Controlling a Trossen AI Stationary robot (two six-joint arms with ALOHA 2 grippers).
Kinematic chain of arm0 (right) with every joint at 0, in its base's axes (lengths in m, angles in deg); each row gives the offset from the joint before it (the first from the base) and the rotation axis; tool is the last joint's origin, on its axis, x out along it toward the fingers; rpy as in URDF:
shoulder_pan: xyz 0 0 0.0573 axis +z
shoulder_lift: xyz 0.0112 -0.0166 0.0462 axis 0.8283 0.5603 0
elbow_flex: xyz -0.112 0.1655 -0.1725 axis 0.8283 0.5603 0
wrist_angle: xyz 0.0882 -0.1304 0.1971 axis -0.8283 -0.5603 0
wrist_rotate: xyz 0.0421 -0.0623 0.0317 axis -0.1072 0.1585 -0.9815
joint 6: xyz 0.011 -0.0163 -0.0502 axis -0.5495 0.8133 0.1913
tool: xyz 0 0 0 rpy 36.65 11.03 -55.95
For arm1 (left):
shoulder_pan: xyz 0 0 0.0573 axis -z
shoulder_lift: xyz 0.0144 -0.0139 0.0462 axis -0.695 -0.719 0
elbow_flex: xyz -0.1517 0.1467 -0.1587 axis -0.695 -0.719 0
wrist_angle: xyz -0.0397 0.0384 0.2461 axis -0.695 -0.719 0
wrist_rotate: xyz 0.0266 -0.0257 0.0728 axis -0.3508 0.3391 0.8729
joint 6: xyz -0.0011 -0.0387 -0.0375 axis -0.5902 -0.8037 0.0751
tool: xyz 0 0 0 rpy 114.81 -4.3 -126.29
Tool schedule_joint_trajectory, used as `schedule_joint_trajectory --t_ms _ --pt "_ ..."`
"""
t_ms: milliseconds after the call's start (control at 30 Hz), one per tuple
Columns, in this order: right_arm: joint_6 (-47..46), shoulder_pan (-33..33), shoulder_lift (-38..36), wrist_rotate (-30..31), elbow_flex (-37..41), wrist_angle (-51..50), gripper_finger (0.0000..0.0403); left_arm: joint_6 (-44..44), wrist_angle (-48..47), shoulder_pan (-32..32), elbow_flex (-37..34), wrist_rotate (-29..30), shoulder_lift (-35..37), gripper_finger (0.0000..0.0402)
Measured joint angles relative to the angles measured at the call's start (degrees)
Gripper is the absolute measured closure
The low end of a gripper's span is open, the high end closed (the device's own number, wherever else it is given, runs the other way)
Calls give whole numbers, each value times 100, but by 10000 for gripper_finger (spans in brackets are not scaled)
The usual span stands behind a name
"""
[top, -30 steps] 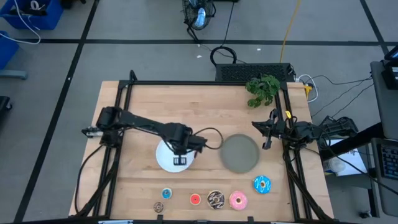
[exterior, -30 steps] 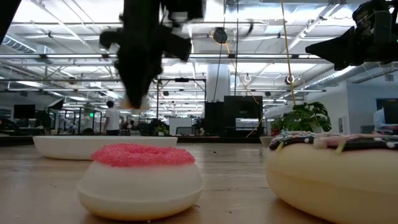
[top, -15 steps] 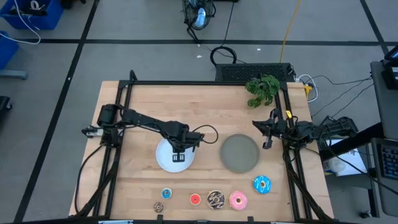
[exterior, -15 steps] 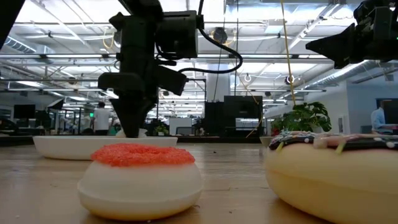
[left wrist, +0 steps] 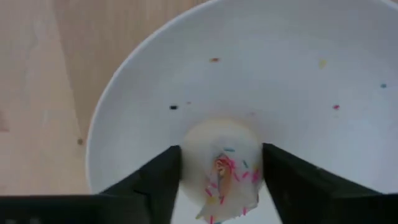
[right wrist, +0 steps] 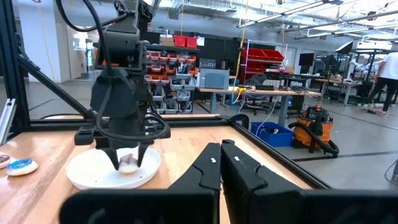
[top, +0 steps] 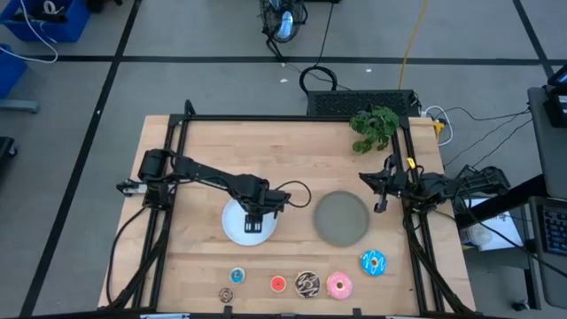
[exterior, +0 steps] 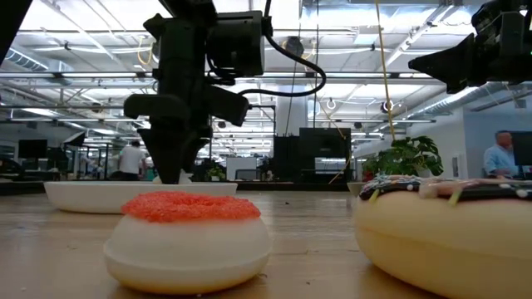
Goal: Pick & Place donuts
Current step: Put the small white donut on the white plate, then put the small blue donut on the white plate
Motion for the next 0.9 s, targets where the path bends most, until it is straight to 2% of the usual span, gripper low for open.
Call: schedule_joint_trajectory --t_ms 200,400,533,667,900 --pt "1 0 0 -1 1 -1 403 -152 -6 -15 0 215 0 87" --pt "3 0 0 -1 1 -1 403 -155 -170 -15 68 213 0 60" --pt "10 -1 0 -3 2 1 403 -158 -901 6 579 214 -2 61" --pt "16 0 0 -3 1 41 403 -281 -2005 128 1471 370 -2 75" --pt "16 1 0 -3 0 40 403 -759 -3588 724 3053 490 37 129"
